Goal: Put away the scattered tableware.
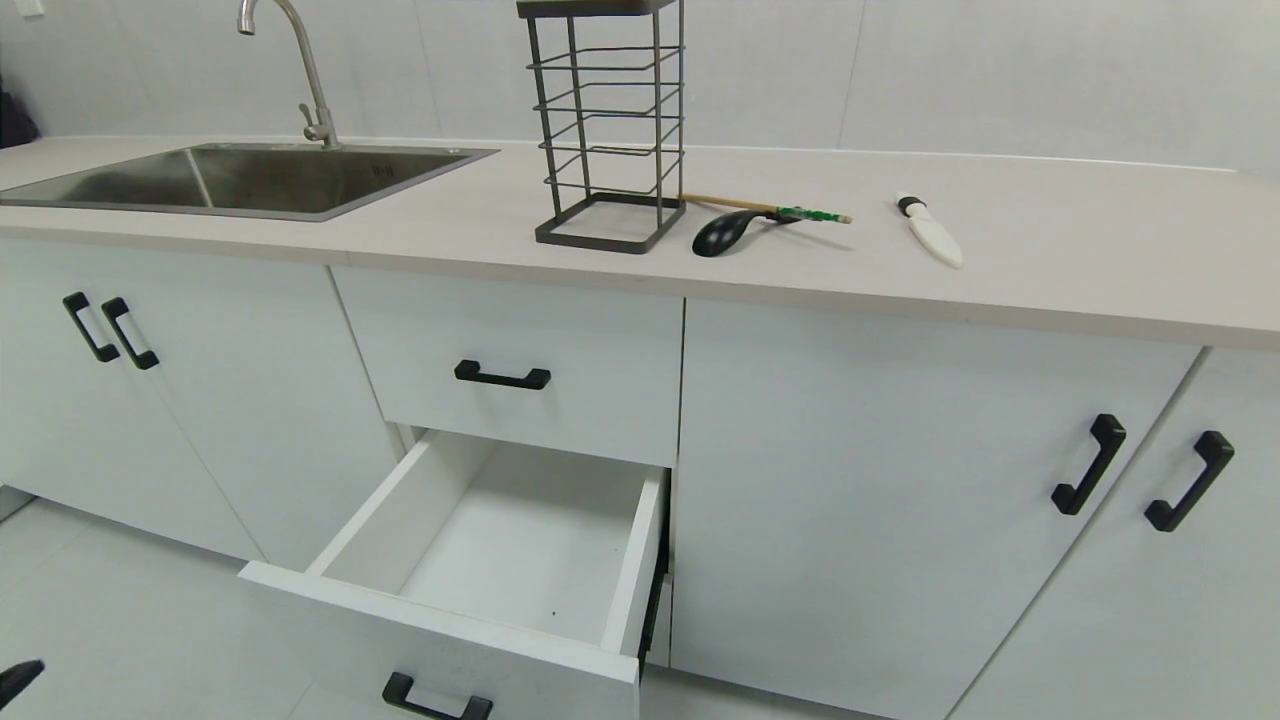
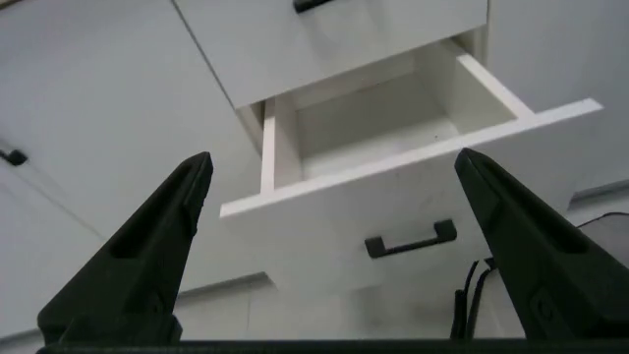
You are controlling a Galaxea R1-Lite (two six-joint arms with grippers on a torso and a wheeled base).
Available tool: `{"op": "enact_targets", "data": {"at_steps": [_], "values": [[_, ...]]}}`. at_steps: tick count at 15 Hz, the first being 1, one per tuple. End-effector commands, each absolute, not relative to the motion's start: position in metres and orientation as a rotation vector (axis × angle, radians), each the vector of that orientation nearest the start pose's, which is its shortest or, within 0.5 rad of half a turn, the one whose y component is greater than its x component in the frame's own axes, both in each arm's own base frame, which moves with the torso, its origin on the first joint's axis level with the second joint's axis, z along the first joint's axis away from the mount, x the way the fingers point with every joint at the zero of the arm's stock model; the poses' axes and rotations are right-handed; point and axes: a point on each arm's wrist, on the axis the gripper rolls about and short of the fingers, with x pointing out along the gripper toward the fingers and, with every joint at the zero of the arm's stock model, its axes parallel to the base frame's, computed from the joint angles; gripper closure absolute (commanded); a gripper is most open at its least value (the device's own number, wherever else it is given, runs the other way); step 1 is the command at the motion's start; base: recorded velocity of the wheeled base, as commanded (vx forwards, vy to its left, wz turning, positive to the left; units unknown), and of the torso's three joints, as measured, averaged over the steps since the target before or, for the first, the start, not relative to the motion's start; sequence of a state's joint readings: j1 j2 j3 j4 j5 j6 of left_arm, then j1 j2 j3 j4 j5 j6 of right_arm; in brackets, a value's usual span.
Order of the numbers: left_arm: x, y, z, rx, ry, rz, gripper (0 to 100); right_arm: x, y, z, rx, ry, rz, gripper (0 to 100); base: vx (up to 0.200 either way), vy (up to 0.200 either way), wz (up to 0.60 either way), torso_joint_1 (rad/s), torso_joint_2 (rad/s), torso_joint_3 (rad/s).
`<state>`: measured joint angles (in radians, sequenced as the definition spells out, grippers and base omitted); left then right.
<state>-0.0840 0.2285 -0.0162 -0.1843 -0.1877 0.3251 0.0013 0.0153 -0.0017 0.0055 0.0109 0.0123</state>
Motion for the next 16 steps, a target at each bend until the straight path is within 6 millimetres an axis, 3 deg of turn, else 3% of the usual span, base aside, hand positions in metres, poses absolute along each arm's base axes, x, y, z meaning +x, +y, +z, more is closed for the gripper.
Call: {"op": "enact_targets", "data": {"at_steps": [1,5,9,16], "values": [[-0.016,-0.001,0.092,0.290,-0.079,-0.177,0,-0.022,0.000,0.076,0.012,0.022,0.012,100,0.000,0.000,0.00,0.000,0.00,0.000],[-0.018,0.001,0.083,0.085,0.009,0.024,0,-0.022,0.000,0.076,0.012,0.022,0.012,100,0.000,0.000,0.00,0.000,0.00,0.000],[-0.023,0.001,0.079,-0.042,-0.033,0.044,0,-0.022,0.000,0.076,0.012,0.022,0.014,100,0.000,0.000,0.00,0.000,0.00,0.000],[-0.023,-0.001,0.076,0.002,-0.003,-0.032,0,-0.022,0.000,0.076,0.011,0.022,0.012,100,0.000,0.000,0.00,0.000,0.00,0.000]]}}
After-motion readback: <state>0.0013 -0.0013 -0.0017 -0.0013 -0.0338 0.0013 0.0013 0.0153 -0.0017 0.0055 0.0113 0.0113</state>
